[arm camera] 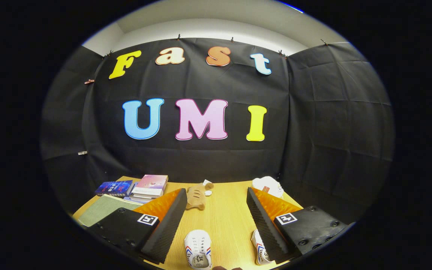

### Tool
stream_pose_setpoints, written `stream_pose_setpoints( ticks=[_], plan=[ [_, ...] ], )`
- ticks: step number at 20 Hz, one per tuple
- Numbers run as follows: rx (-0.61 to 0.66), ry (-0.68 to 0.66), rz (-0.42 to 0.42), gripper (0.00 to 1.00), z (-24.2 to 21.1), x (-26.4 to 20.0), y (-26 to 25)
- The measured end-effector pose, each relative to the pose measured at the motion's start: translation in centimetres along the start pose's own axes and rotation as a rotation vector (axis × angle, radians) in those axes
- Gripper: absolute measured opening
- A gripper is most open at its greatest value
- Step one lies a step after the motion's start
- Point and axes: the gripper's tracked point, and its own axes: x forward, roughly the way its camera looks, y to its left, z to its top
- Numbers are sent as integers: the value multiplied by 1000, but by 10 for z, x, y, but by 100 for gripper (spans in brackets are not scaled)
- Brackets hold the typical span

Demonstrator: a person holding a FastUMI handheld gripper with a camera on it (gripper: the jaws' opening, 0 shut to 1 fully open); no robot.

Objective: Open the storage box then place both shoes into the box .Put the left shoe in first, then the right shoe, with the right side of both shoes facing outward in a uniform manner.

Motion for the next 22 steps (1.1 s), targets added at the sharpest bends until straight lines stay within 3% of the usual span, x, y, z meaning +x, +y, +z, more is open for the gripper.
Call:
stream_pose_setpoints(
  ticks=[5,9,16,22],
  plan=[
    [32,78,46,98,-20,13,-1],
    [96,214,156,98,-53,28,17],
    [192,386,466,99,-106,21,77],
    [346,607,763,99,-162,-22,147]
  ],
)
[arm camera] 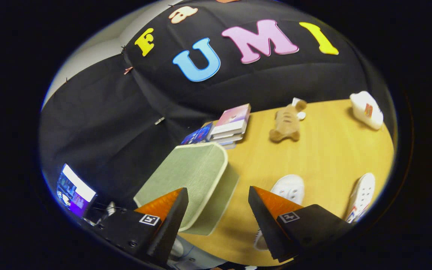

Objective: Open the storage box then place both shoes into the box .Put the left shoe in first, then the right shoe, with the right side of both shoes facing outward in a uniform manner.

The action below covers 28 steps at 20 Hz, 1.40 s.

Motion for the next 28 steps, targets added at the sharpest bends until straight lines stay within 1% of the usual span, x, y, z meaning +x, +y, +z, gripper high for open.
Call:
stream_pose_setpoints(
  ticks=[3,6,8,12,15,17,20,23,25,27,28],
  plan=[
    [92,71,50,98,-23,15,6],
    [197,149,132,98,-44,31,20],
    [258,181,173,98,-52,39,26],
    [400,261,284,98,-63,49,46],
    [442,344,341,98,-78,60,60],
    [457,370,373,97,-82,58,67],
    [488,391,396,96,-78,52,69],
    [549,415,420,84,-73,46,73],
    [577,420,425,84,-69,42,75],
    [607,426,444,70,-63,36,79],
    [623,440,454,70,-62,33,83]
  ],
)
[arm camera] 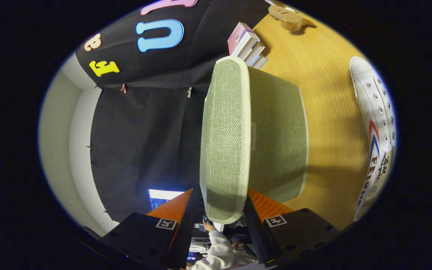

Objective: Open the storage box then place both shoes into the box .Put the left shoe in first, then the right shoe, with the right side of both shoes facing outward in a uniform manner.

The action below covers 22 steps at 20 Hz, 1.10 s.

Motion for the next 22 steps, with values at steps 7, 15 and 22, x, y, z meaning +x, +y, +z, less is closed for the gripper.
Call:
stream_pose_setpoints(
  ticks=[7,15,22],
  plan=[
    [40,-13,-26,23,4,1,6],
    [-4,-67,-80,5,5,3,19],
    [22,-122,-115,5,12,10,66]
  ],
)
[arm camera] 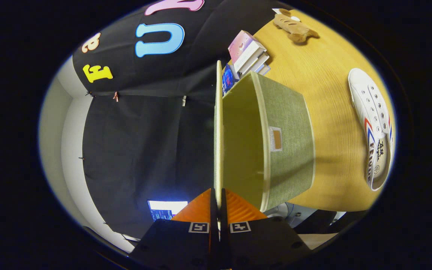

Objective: Open the storage box then place both shoes into the box .Put the left shoe in first, then the right shoe, with the right side of both shoes facing outward in a uniform manner.

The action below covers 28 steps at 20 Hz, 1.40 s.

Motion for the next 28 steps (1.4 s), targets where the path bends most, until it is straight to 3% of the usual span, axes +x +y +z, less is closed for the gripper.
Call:
stream_pose_setpoints(
  ticks=[7,15,23,28],
  plan=[
    [-50,-89,13,5,9,17,73],
    [-97,-77,63,5,-6,75,140],
    [-110,-44,61,5,-19,148,170],
    [-133,-8,7,5,-31,205,174]
  ],
)
